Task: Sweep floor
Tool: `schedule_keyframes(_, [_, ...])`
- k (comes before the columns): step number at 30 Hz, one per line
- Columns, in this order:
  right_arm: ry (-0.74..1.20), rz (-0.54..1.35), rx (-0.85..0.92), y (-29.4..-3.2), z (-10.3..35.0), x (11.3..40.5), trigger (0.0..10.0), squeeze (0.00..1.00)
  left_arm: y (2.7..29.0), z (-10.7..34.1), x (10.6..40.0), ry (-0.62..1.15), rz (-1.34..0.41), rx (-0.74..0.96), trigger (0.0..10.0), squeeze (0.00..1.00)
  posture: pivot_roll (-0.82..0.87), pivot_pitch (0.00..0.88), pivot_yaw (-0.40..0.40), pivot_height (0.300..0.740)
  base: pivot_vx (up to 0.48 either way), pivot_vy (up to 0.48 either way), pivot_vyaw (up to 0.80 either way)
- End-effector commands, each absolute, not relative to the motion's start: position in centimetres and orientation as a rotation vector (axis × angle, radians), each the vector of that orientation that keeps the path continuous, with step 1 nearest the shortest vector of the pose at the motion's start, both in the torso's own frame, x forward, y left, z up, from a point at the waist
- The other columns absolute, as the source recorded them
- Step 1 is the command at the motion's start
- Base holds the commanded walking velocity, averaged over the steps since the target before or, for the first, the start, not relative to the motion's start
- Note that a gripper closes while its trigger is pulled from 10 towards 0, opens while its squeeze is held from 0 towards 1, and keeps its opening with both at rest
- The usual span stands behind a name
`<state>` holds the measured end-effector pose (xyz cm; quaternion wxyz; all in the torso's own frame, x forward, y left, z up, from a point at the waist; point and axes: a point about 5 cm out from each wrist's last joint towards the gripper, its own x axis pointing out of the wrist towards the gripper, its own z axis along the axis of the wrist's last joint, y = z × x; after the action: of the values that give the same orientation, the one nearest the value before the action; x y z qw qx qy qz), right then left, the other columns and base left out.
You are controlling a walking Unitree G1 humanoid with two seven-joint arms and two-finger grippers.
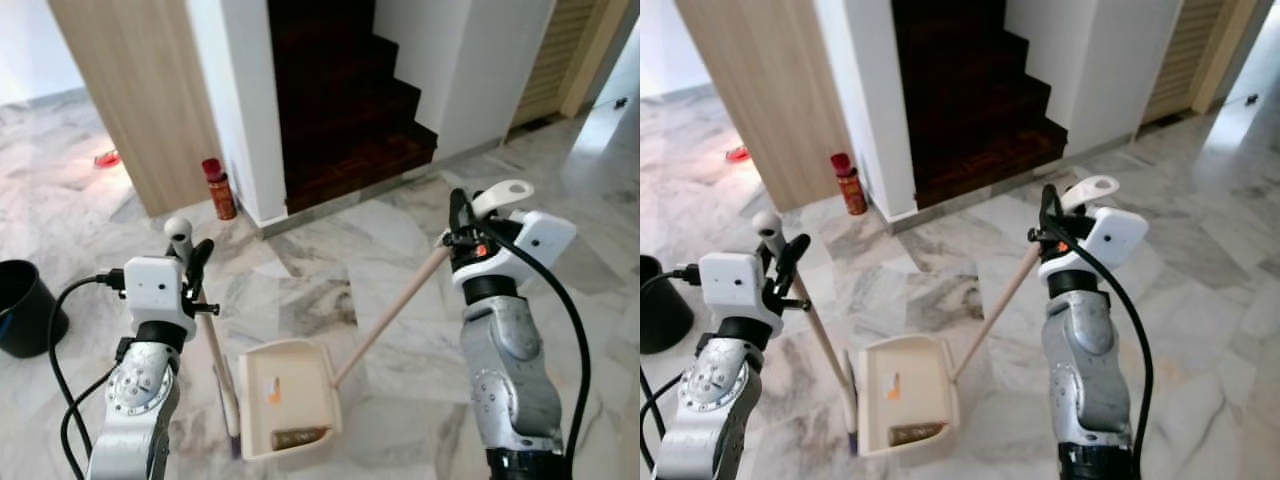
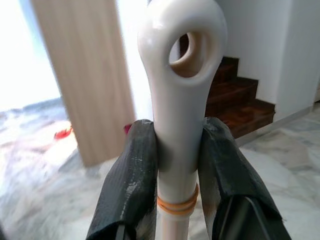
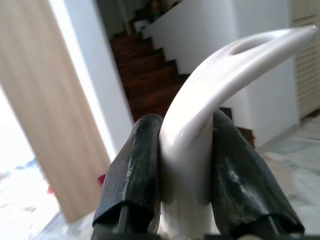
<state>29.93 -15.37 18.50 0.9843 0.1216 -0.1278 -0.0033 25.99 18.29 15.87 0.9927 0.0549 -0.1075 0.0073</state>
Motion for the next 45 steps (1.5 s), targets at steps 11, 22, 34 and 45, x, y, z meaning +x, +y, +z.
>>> schedule_keyframes(11, [-0.329, 0.031, 0.263, -14.81, 20.25, 29.87, 10.0, 0.0, 18.43, 17.3, 26.07, -0.278, 0.021, 0.134, 10.0, 0.0, 0.0, 0.007, 0.032, 0.74, 0.0, 0.443, 0.62])
schedule_keyframes(22, [-0.325, 0.026, 0.271, -14.99, 20.26, 29.99, 10.0, 0.0, 18.55, 17.26, 25.95, -0.275, 0.03, 0.135, 10.0, 0.0, 0.01, 0.027, 0.029, 0.74, 0.0, 0.444, 0.0])
schedule_keyframes(34, [-0.321, 0.034, 0.278, -14.8, 20.31, 30.21, 10.0, 0.0, 18.86, 17.46, 25.89, -0.278, 0.047, 0.14, 10.0, 0.0, 0.03, 0.048, 0.02, 0.74, 0.0, 0.445, 0.0])
schedule_keyframes(45, [-0.322, 0.053, 0.273, -14.56, 20.49, 30.3, 10.0, 0.0, 18.95, 17.58, 25.78, -0.285, 0.063, 0.143, 10.0, 0.0, 0.04, 0.065, 0.012, 0.74, 0.0, 0.342, 0.27])
